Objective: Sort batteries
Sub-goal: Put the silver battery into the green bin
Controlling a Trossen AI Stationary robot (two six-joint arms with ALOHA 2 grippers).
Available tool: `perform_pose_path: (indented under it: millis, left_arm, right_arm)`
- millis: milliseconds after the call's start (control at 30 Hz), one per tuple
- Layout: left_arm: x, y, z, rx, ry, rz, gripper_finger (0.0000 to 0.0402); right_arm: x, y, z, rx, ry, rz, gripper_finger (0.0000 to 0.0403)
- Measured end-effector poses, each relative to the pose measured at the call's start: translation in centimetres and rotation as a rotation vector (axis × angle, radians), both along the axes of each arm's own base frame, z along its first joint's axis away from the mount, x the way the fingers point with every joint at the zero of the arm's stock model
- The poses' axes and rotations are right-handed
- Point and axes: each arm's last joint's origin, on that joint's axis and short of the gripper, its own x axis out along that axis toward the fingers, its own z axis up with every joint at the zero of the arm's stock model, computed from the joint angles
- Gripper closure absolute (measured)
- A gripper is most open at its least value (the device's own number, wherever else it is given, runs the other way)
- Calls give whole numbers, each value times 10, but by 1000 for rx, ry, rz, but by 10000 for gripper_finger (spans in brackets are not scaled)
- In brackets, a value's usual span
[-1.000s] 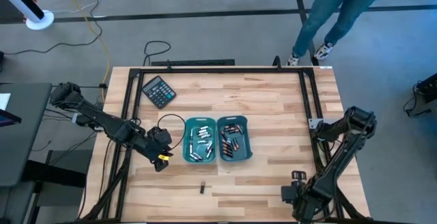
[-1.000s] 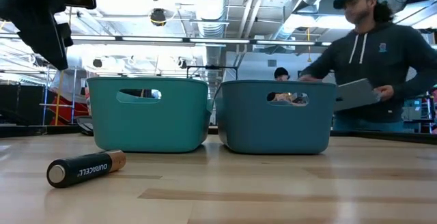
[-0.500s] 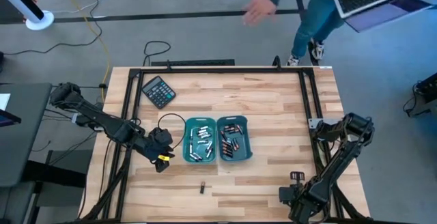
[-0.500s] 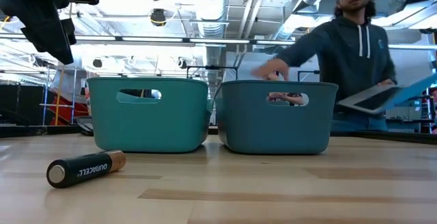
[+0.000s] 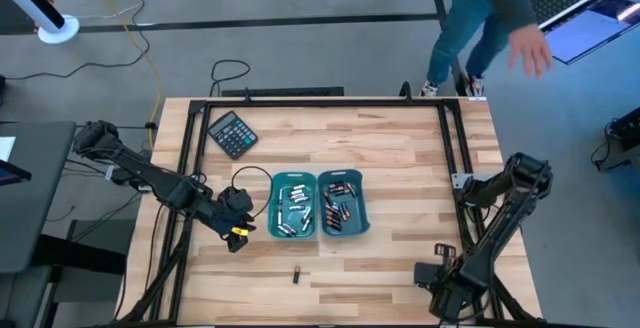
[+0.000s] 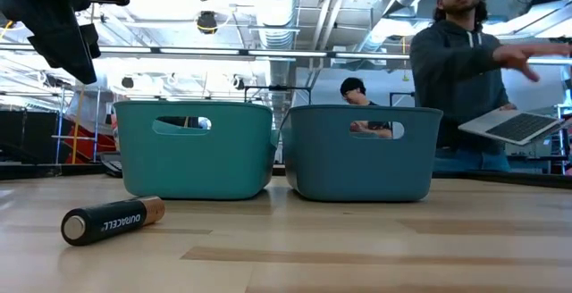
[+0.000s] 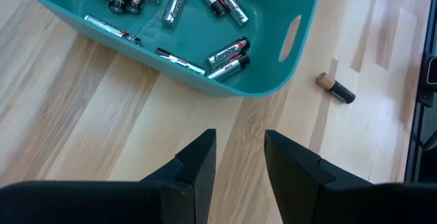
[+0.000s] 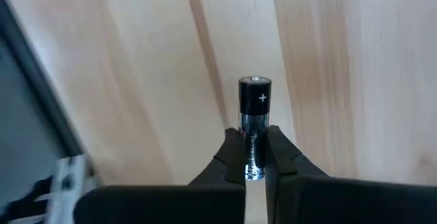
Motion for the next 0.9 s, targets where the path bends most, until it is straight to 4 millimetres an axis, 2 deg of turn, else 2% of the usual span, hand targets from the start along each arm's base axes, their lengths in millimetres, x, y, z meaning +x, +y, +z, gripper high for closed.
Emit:
perform_pose_path:
  millis: [200, 400, 600, 900]
  left_arm:
    - [0, 0, 0, 0, 0, 0, 283]
    - [0, 0, 0, -1, -1, 0, 283]
    - [0, 0, 0, -1, -1, 0, 283]
    - [0, 0, 0, -1, 0, 1, 283]
  right_arm:
    - [-8, -16, 26, -21, -49, -68, 390]
    - [-10, -28, 43, -38, -118, -93, 391]
    - [-9, -36, 48, -56, -115, -114, 391]
    - [-9, -36, 48, -58, -115, -115, 389]
